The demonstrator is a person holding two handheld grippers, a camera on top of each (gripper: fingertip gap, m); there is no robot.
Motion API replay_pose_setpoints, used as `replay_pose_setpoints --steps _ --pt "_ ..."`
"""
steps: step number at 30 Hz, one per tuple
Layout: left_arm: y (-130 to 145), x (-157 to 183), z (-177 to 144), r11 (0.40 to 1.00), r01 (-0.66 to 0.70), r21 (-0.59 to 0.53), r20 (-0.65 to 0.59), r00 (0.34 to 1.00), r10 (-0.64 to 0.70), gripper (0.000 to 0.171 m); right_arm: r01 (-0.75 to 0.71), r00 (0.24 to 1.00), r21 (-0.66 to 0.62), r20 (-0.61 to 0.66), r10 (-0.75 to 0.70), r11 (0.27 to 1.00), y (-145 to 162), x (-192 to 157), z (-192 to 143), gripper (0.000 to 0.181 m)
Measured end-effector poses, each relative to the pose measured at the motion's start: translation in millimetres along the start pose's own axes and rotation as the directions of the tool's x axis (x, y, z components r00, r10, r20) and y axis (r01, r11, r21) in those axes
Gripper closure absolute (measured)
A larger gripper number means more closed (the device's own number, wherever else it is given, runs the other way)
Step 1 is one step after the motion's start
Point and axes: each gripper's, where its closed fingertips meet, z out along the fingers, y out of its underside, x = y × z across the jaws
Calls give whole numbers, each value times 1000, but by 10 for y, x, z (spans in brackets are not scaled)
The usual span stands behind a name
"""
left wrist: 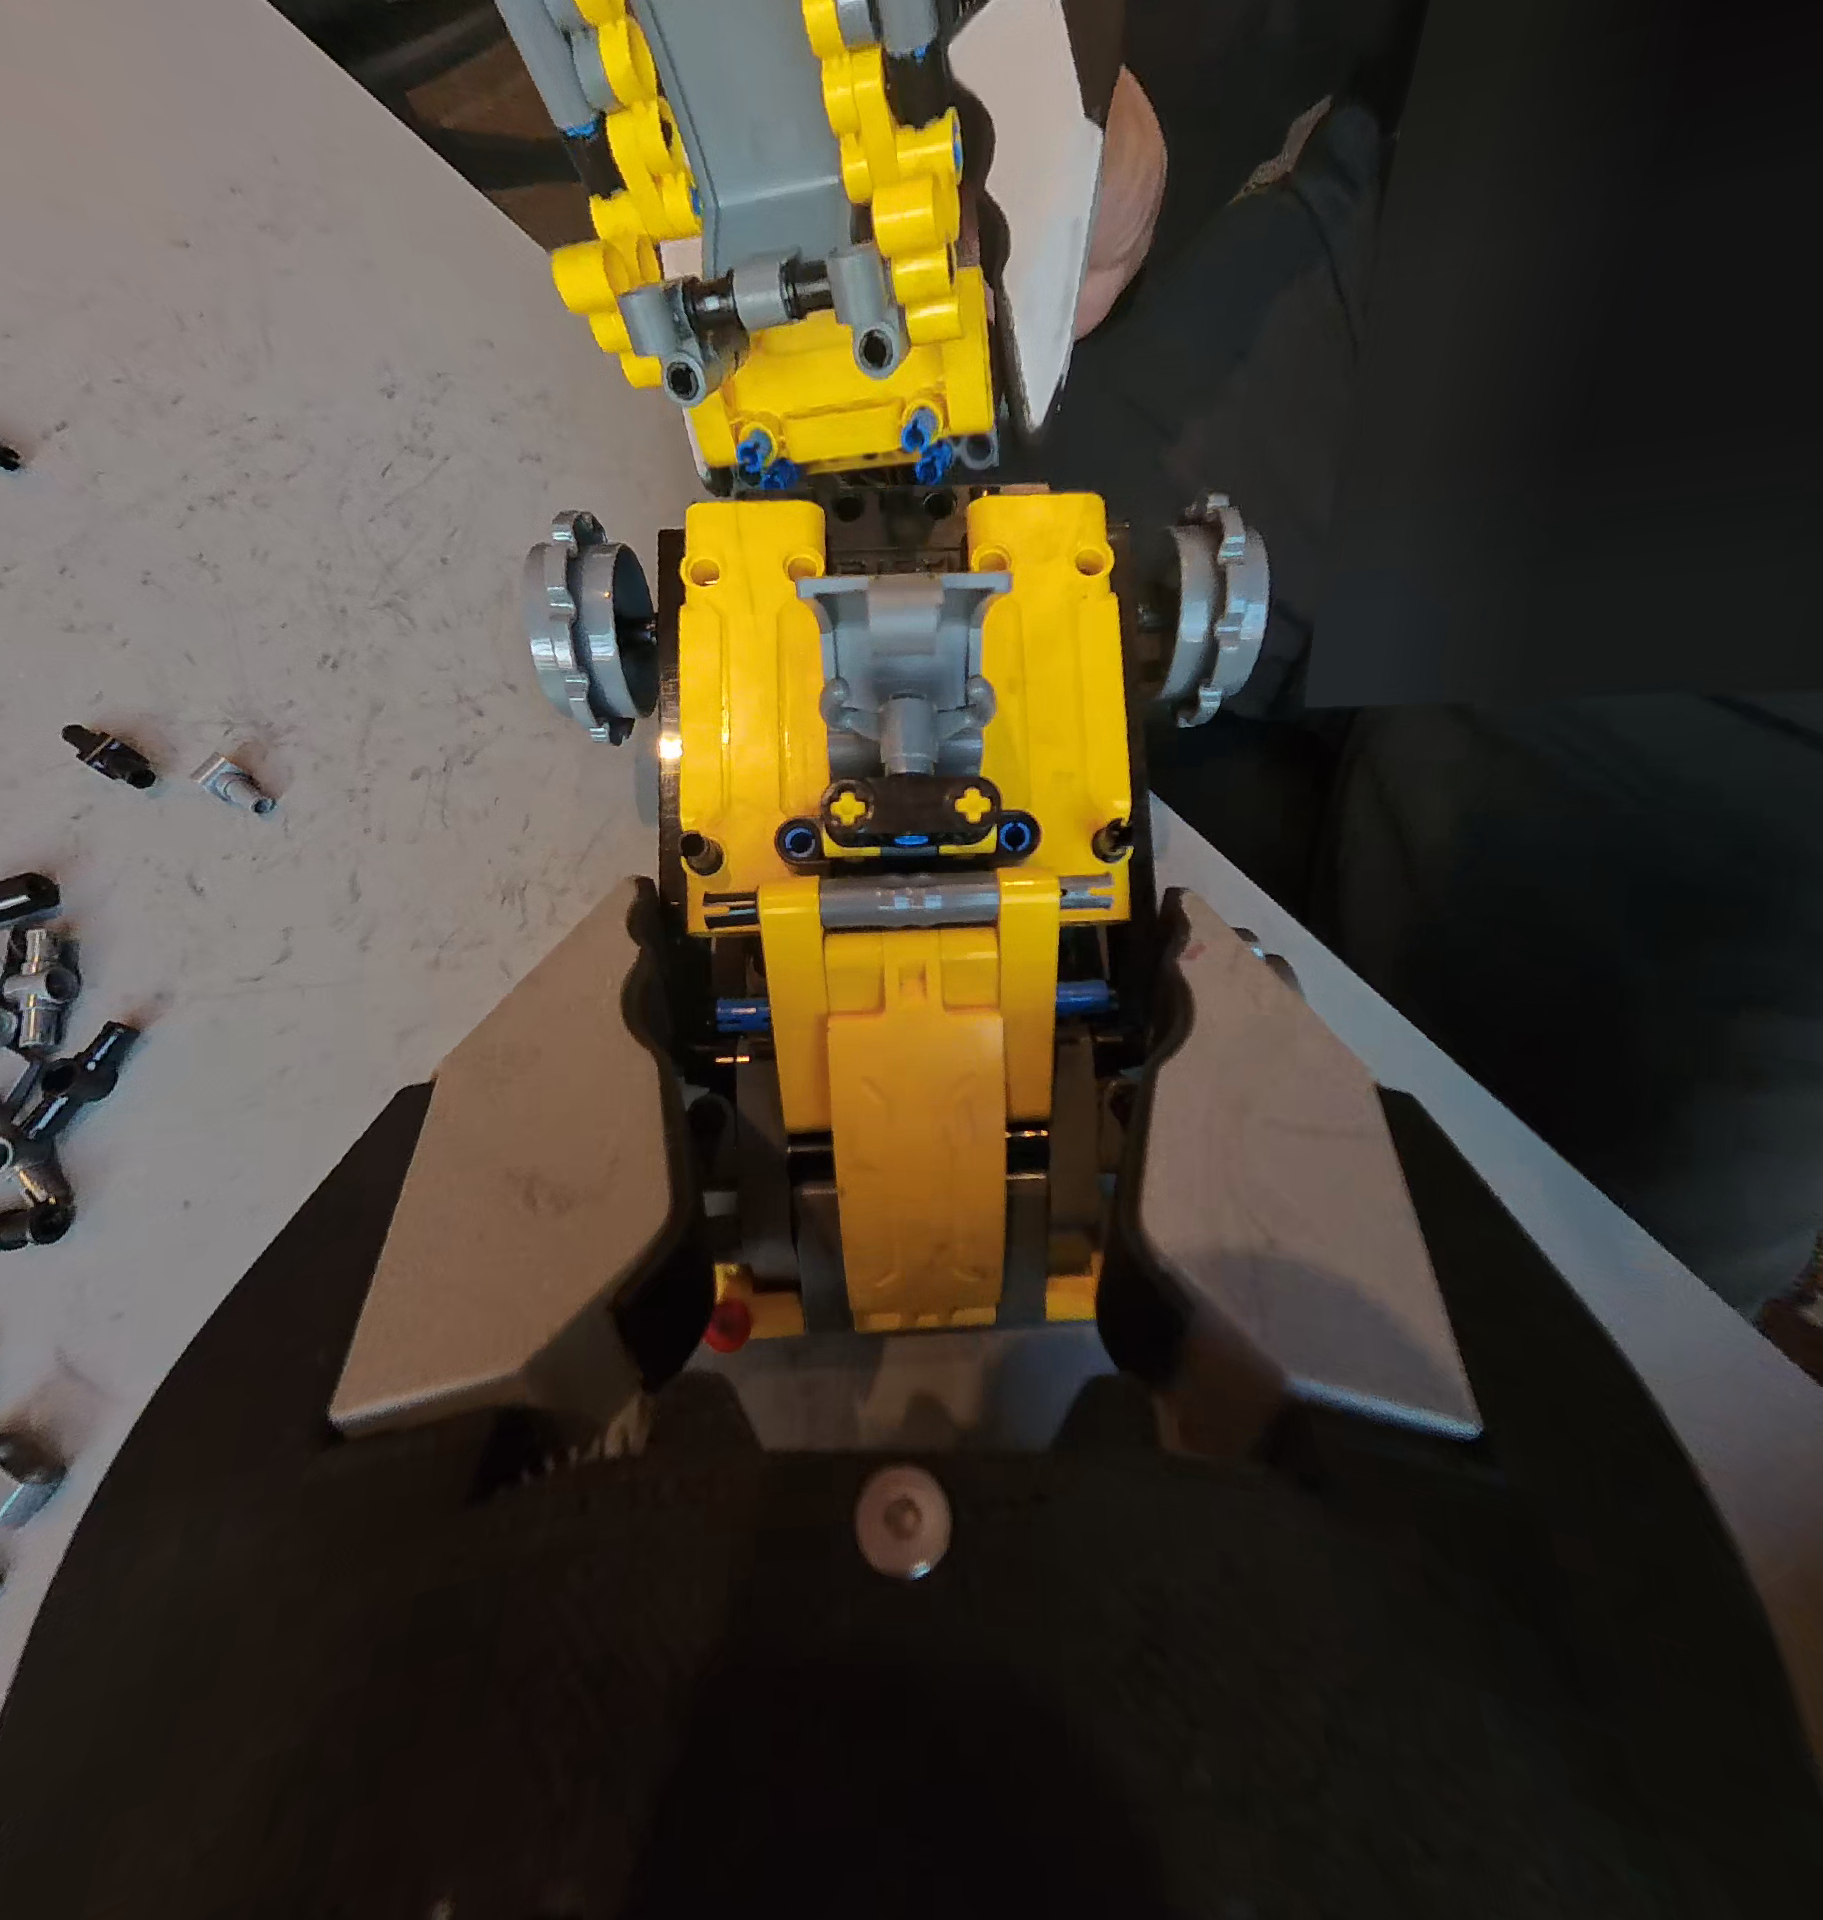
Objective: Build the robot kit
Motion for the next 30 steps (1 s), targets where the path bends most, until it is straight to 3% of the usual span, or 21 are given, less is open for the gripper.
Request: replay_pose_setpoints --steps 30 --pt "-38 -1 45 1000 -1 2 -1 1000 1 80 54 997 15 52 -55 998 -18 -49 32 121"
